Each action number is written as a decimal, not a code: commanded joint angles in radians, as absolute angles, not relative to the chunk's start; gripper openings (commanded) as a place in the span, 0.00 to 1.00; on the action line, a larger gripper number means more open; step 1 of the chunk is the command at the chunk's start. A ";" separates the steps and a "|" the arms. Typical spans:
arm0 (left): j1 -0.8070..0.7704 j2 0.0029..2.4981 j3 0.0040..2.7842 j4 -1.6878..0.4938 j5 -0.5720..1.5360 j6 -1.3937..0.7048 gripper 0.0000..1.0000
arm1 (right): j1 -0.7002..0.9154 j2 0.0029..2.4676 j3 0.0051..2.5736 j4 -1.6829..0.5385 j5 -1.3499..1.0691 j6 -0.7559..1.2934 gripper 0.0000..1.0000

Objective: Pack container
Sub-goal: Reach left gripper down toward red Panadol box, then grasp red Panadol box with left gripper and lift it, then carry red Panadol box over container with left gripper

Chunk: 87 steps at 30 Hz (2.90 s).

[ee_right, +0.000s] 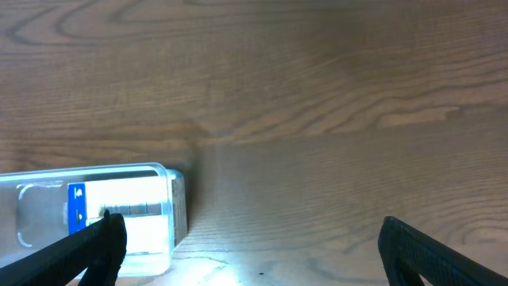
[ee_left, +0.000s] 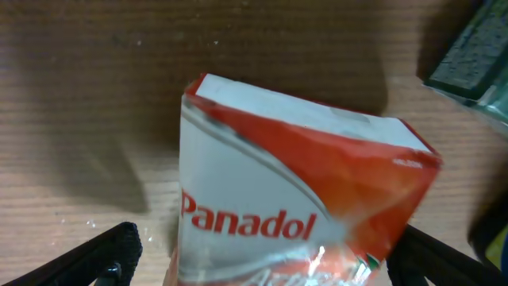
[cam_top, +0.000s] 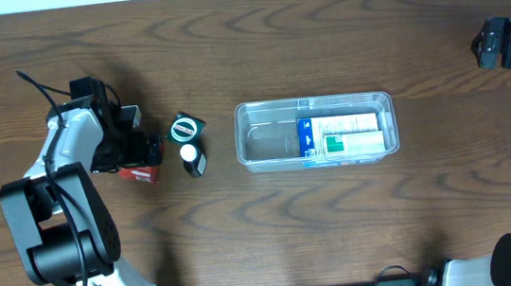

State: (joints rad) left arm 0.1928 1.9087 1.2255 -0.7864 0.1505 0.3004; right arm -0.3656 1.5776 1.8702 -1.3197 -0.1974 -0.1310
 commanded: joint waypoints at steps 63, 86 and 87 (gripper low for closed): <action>-0.163 1.470 1.365 -0.669 0.667 -0.200 0.68 | -0.372 1.582 1.873 -1.320 -0.198 -0.117 0.99; -0.619 1.745 1.364 -0.596 0.052 -0.486 0.68 | -0.373 1.582 1.873 -1.321 -0.198 -0.117 0.99; -0.620 1.761 1.364 -0.597 0.056 -0.488 0.68 | -0.373 1.583 1.873 -1.320 -0.198 -0.117 0.99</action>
